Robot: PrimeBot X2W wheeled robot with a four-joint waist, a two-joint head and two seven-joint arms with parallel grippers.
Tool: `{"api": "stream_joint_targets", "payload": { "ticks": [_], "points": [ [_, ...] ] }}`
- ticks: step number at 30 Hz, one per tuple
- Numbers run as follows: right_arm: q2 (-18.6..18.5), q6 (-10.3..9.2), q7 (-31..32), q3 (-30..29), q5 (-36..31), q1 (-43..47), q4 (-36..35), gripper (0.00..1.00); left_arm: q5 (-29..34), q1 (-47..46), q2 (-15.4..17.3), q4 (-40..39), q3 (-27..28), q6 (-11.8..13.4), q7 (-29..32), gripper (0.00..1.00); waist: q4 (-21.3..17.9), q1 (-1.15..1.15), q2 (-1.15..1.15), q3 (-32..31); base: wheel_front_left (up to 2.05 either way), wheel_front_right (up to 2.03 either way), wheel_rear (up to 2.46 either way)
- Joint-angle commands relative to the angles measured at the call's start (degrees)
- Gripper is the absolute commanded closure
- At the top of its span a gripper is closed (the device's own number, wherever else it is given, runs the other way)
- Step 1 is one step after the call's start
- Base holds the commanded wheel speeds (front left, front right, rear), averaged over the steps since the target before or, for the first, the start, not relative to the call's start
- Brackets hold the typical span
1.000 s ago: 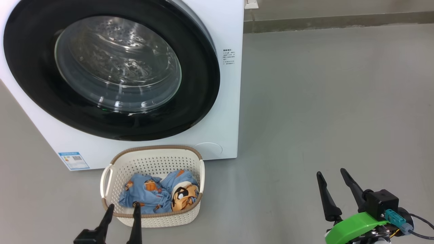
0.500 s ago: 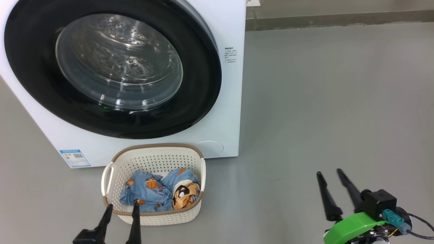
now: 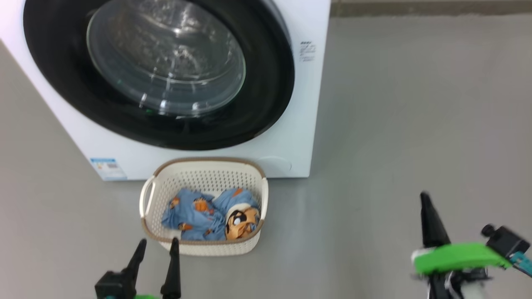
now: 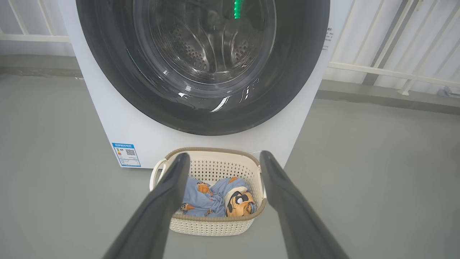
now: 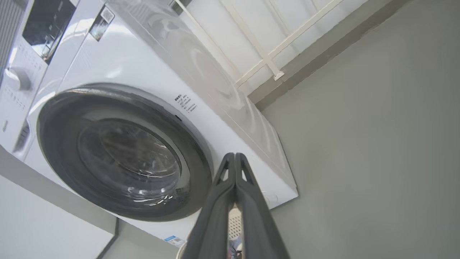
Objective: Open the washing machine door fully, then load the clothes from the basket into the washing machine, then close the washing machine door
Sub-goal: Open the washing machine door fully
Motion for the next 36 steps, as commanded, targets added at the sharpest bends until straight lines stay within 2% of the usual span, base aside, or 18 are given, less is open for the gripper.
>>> {"api": "stream_joint_targets", "payload": {
  "ticks": [1, 3, 6, 8, 12, 17, 21, 28, 36],
  "points": [
    [-0.2, -0.06, -0.7, 1.9, 4.7, -3.5, -1.1, 1.0, -0.3, -2.7, 0.6, -1.8, 1.3, 0.7, -0.6, 0.0, 2.2, 0.0, 0.0, 2.7, 0.0, 0.0, 0.0],
    [-0.2, -0.06, 0.3, 1.8, 14.8, -6.0, -0.6, 1.0, -0.7, -3.5, 0.6, -2.1, 0.5, 0.9, -0.6, 0.0, 3.2, 0.0, 0.0, 4.4, 0.0, 0.0, 0.0],
    [-0.6, -0.06, 3.2, -0.3, 20.5, -10.2, -0.9, 1.0, -1.4, -5.0, 0.6, -2.7, -0.8, 1.3, -0.6, 0.0, 4.6, 0.0, 0.0, 7.2, 0.0, 0.0, 0.0],
    [-2.2, -0.06, 5.6, -1.7, 22.9, -13.0, -1.4, 1.0, -2.0, -6.2, 0.6, -3.0, -1.8, 1.6, -0.6, 0.0, 5.7, 0.0, 0.0, 9.0, 0.0, 0.0, 0.0],
    [-6.7, -0.06, 8.0, -2.6, 22.6, -18.6, -2.2, 1.0, -3.0, -8.5, 0.6, -3.5, -3.5, 2.4, -0.6, 0.0, 7.6, 0.0, 0.0, 12.4, 0.0, 0.0, 0.0],
    [-10.0, -0.06, 12.2, -3.5, 23.8, -26.2, -2.1, 1.0, -4.4, -11.1, 0.6, -4.1, -6.1, 3.1, -0.6, 0.0, 9.7, 0.0, 0.0, 16.1, 0.0, 0.0, 0.0],
    [-11.1, -0.06, 17.4, -4.3, 27.5, -32.2, -0.7, 1.0, -5.5, -12.8, 0.6, -4.4, -7.8, 3.7, -0.6, 0.0, 11.1, 0.0, 0.0, 18.6, 0.0, 0.0, 0.0],
    [-13.1, -0.06, 24.6, -3.7, 30.0, -42.8, 4.0, 1.0, -6.7, -15.5, 0.6, -4.9, -9.7, 4.2, -0.6, 0.0, 13.1, 0.0, 0.0, 22.7, 0.0, 0.0, 0.0],
    [-13.6, -0.06, 29.0, -2.4, 31.6, -52.9, 9.3, 1.0, -8.0, -17.3, 0.6, -5.6, -11.1, 4.9, -0.6, 0.0, 14.7, 0.0, 0.0, 26.6, 0.0, 0.0, 0.0]
  ]
}}
